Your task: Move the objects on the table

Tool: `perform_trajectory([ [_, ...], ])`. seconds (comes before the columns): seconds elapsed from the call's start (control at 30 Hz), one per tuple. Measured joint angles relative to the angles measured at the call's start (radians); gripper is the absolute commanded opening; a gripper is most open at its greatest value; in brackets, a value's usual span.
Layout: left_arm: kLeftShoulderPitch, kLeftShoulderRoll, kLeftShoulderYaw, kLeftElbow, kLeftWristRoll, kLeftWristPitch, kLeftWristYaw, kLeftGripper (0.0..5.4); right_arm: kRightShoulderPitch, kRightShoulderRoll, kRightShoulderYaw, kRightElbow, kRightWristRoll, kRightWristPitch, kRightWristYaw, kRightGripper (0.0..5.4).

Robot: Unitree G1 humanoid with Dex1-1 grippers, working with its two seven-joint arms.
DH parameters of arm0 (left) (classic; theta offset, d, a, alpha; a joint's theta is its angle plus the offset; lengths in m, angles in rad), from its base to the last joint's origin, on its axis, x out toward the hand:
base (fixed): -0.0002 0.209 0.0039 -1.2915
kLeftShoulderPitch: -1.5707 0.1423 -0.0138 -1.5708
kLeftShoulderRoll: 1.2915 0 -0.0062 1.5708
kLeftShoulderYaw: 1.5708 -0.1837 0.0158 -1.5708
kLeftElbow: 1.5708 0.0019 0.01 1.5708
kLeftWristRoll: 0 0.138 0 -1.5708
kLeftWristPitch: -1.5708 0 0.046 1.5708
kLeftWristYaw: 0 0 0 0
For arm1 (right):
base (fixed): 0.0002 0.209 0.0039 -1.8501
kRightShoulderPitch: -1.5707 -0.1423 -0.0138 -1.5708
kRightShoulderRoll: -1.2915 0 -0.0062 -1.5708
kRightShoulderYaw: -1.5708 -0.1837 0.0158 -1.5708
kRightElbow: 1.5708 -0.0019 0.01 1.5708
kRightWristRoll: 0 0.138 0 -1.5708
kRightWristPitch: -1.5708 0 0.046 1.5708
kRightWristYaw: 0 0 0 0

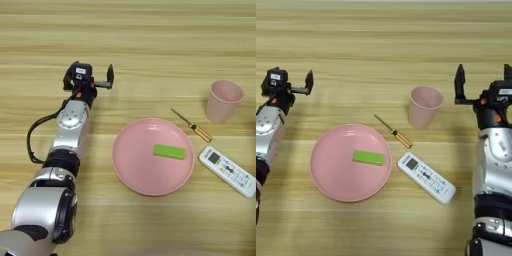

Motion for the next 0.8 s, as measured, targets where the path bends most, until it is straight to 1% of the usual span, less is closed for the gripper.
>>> perform_trajectory([
  [0.1,0.000,0.001,0.001,0.000,0.000,0.000,0.000,5.40,0.008,0.024,-0.007,0.004,0.061,0.014,0.016,5.36],
  [0.17,0.000,0.001,0.001,0.000,0.000,0.000,0.000,5.40,0.010,0.029,-0.008,0.007,0.077,0.025,0.024,5.36],
  [0.3,0.000,0.004,0.005,-0.002,-0.001,0.000,-0.001,5.40,0.012,0.031,-0.004,0.006,0.081,0.025,0.029,5.36],
  [0.43,0.000,0.006,0.007,-0.003,-0.002,0.000,-0.007,5.40,0.023,0.035,0.011,0.004,0.060,0.022,0.022,5.36],
  [0.5,0.001,0.007,0.007,-0.011,-0.007,-0.005,-0.029,5.40,0.025,0.038,0.014,0.004,0.055,0.022,0.008,5.36],
  [0.6,0.003,0.007,0.004,-0.044,-0.036,-0.018,-0.090,5.40,0.024,0.039,0.014,0.004,0.047,0.022,-0.004,5.36],
  [0.67,0.013,0.007,-0.010,-0.089,-0.047,-0.020,-0.160,5.40,0.024,0.040,0.015,0.004,0.044,0.022,-0.014,5.36],
  [0.73,0.040,0.009,-0.045,-0.156,-0.069,-0.018,-0.251,5.40,0.025,0.042,0.016,0.001,0.043,0.022,-0.014,5.36],
  [0.8,0.090,0.016,-0.095,-0.267,-0.078,-0.015,-0.359,5.40,0.026,0.044,0.017,-0.004,0.043,0.023,-0.015,5.36],
])
